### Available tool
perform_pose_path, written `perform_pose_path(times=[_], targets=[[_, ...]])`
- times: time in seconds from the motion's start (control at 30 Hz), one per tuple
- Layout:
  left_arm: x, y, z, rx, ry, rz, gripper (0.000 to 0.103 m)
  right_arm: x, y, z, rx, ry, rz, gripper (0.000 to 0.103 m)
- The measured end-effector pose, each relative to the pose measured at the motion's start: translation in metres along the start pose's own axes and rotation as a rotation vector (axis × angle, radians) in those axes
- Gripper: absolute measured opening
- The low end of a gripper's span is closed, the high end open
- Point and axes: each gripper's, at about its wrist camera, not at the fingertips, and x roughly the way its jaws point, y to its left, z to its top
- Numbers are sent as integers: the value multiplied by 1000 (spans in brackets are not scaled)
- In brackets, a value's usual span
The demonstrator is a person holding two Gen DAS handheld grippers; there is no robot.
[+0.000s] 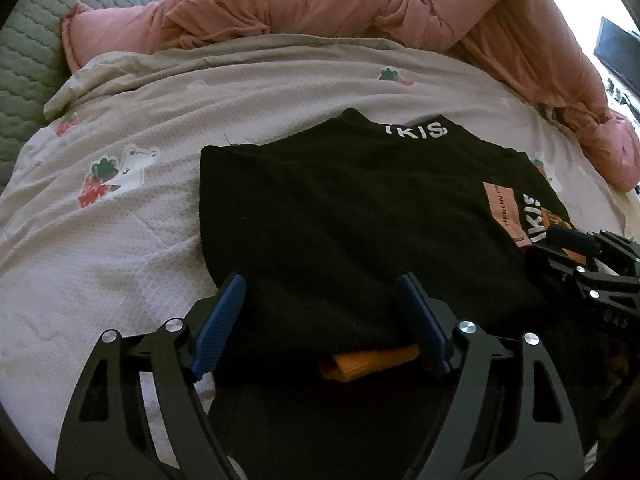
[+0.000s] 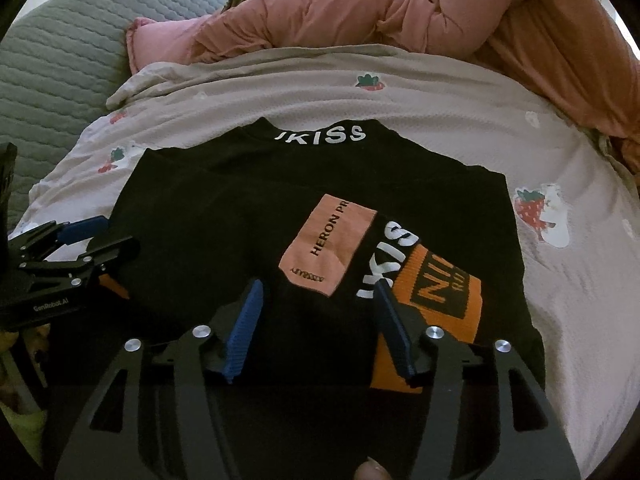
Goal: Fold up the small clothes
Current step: 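Move both grippers down to the hem of the black sweatshirt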
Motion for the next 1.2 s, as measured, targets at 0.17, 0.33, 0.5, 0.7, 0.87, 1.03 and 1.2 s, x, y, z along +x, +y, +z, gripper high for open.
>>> perform_pose_path(times=[0.17, 0.33, 0.5, 0.7, 0.87, 1.03, 1.2], targets=[[-6, 4, 0, -23, -5, -17, 77, -3, 1, -1, 9, -8, -2, 74], [-12, 8, 0, -41, -11, -22, 83, -8, 1, 0, 17, -19, -8, 82], [-20, 16, 3, -76, -31, -16, 93, -16, -2, 2, 26, -39, -16, 92], [-28, 31, 4, -128, -39, -12, 93, -26, -6, 2, 36, -59, -26, 95], [-34, 34, 2, -137, -53, -4, 93, -33, -7, 1, 35, -69, -29, 95], [-42, 38, -4, -147, -62, -1, 93, -41, -9, -1, 40, -82, -29, 95], [-51, 47, -11, -176, -78, 15, 93, -51, -10, -2, 46, -100, -29, 96]])
